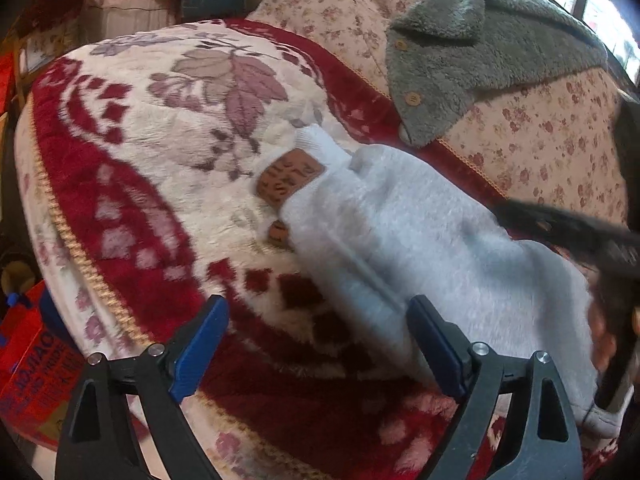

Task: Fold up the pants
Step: 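Grasp the pants edge with the right tool while the left tool pinches the leg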

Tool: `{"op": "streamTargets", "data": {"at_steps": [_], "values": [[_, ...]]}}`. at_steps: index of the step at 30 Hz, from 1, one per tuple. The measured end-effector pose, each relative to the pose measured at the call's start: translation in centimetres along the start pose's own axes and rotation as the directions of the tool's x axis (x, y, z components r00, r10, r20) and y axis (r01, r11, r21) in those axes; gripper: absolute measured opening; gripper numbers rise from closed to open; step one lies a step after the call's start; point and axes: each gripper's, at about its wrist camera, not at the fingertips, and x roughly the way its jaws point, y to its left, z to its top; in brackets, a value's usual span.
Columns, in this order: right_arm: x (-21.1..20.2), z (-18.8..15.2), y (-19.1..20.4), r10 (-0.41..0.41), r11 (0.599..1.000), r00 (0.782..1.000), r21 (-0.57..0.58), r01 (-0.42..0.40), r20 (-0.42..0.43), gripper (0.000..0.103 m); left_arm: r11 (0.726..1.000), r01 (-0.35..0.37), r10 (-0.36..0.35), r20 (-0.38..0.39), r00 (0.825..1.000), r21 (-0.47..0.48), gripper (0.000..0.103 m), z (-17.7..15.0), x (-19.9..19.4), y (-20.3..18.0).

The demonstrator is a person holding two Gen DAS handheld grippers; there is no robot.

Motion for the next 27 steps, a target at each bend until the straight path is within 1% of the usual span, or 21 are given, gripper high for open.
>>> {"op": "streamTargets", "data": {"at_steps": [1,4,5,7,8,11,14,16,18,20,21,22,23,24,25,26,27], "values": [[1.1,0.8,0.5,0.003,1.0,1.0,-0.025,-0.003,-0.008,0.093,1.0,0.012,-0.012,-0.01,1.0,0.001,0.091,0.2,0.4,-0.1],[4.1,2.1,1.2,-0.05,0.995,0.998,-0.086,0.046,-0.048,0.093,0.999,0.042,-0.042,-0.035,0.999,-0.007,0.091,0.7,1.7,-0.3],[5.5,2.5,1.3,-0.056,0.994,0.996,-0.099,0.049,-0.073,0.093,0.999,0.049,-0.049,-0.042,0.998,-0.007,0.091,0.9,2.2,-0.4],[7.2,2.9,1.0,-0.028,0.996,0.993,-0.092,0.018,-0.113,0.093,0.998,0.058,-0.058,-0.06,0.996,-0.005,0.092,1.2,3.1,-0.5],[8.1,3.1,0.7,-0.002,0.997,0.991,-0.075,-0.008,-0.13,0.093,0.998,0.062,-0.063,-0.072,0.995,-0.01,0.093,1.3,3.7,-0.5],[9.5,3.9,-0.4,0.049,0.998,0.989,-0.037,-0.054,-0.141,0.093,0.995,0.092,-0.095,-0.099,0.991,-0.039,0.095,1.5,5.2,-0.5],[10.7,4.2,-1.2,0.076,0.997,0.987,0.003,-0.076,-0.145,0.093,0.994,0.098,-0.103,-0.095,0.99,-0.054,0.1,1.7,6.3,-0.8],[11.6,4.2,-1.1,0.098,0.995,0.982,0.006,-0.098,-0.161,0.093,0.994,0.093,-0.097,-0.081,0.992,-0.054,0.101,1.8,6.6,-0.9],[12.4,4.1,-1.1,0.145,0.989,0.972,0.016,-0.145,-0.186,0.093,0.993,0.1,-0.104,-0.065,0.992,-0.066,0.101,1.9,6.9,-0.9],[13.1,4.1,-1.3,0.216,0.976,0.954,0.052,-0.21,-0.208,0.09,0.991,0.114,-0.118,-0.046,0.992,-0.072,0.099,2.1,7.0,-0.8],[13.3,4.0,-1.4,0.254,0.967,0.944,0.066,-0.246,-0.21,0.081,0.991,0.119,-0.122,-0.039,0.992,-0.069,0.092,2.2,7.0,-0.8],[13.2,3.9,-1.4,0.289,0.957,0.935,0.069,-0.28,-0.205,0.067,0.99,0.124,-0.126,-0.031,0.992,-0.068,0.087,2.3,7.0,-0.7],[12.9,3.9,-1.2,0.301,0.954,0.933,0.052,-0.297,-0.196,0.064,0.988,0.138,-0.14,-0.021,0.99,-0.073,0.077,2.4,6.9,-0.6],[12.8,3.8,-0.9,0.3,0.954,0.934,0.04,-0.298,-0.194,0.058,0.983,0.167,-0.169,-0.016,0.985,-0.074,0.054,2.4,6.8,-0.5],[12.6,3.8,-0.8,0.306,0.952,0.932,0.032,-0.305,-0.193,0.052,0.968,0.24,-0.243,-0.025,0.97,-0.077,0.044,2.4,6.9,-0.6],[12.4,3.8,-0.8,0.311,0.95,0.93,0.034,-0.31,-0.195,0.05,0.97,0.231,-0.233,-0.024,0.972,-0.074,0.044,2.4,6.9,-0.6],[12.3,3.9,-0.9,0.316,0.948,0.928,0.04,-0.315,-0.197,0.045,0.972,0.227,-0.229,-0.022,0.973,-0.068,0.042,2.4,6.7,-0.7]]}}
